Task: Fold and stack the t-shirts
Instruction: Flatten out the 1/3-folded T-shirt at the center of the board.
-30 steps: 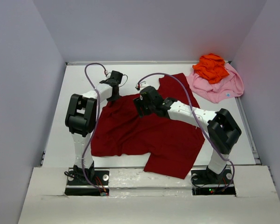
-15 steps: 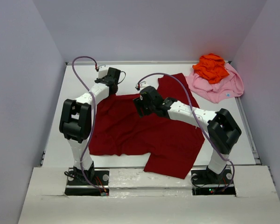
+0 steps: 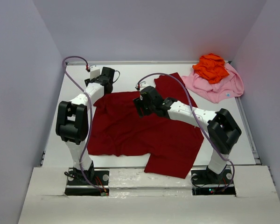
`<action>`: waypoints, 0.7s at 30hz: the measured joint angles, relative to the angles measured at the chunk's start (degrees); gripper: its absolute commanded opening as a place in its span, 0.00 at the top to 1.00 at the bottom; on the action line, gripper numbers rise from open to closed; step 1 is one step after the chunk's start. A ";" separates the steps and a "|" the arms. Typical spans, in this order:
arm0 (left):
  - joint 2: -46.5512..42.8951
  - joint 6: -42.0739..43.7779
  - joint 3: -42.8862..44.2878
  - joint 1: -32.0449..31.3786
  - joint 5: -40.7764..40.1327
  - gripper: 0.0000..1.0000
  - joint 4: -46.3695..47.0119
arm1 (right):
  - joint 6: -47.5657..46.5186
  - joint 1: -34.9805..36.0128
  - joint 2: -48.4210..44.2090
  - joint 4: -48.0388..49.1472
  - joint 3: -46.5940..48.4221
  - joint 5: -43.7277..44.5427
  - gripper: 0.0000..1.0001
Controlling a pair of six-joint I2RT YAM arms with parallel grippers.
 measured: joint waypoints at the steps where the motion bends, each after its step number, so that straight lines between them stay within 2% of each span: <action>1: 0.28 0.00 0.33 0.24 0.24 0.46 0.00 | 0.00 0.02 0.00 0.00 0.00 0.00 0.32; 5: 2.49 0.87 1.57 0.85 3.45 0.47 1.84 | 0.00 0.00 0.00 0.00 0.00 -0.22 0.32; 7: 3.98 1.88 1.60 0.74 7.23 0.50 3.32 | 0.02 0.00 0.00 0.00 0.00 -0.44 0.32; 13: 10.64 3.93 4.57 0.72 17.57 0.51 5.97 | 0.02 0.00 0.00 0.00 0.00 -0.79 0.32; 15: 13.05 4.48 5.42 0.74 20.83 0.55 6.67 | 0.00 0.00 0.00 0.00 0.00 -0.85 0.32; 16: 13.75 4.63 5.51 0.74 21.70 0.58 6.91 | 0.02 0.00 0.00 -0.02 0.00 -0.87 0.32; 18: 14.38 4.81 5.88 0.74 22.69 0.89 7.26 | 0.00 0.02 0.00 0.00 0.00 -0.87 0.32; 19: 14.38 4.83 6.01 0.74 23.19 1.00 7.52 | 0.00 0.00 0.00 0.00 0.00 -0.87 0.32; 21: 14.38 5.46 6.16 0.74 24.22 1.00 7.87 | 0.00 0.00 0.00 0.00 0.00 -0.87 0.32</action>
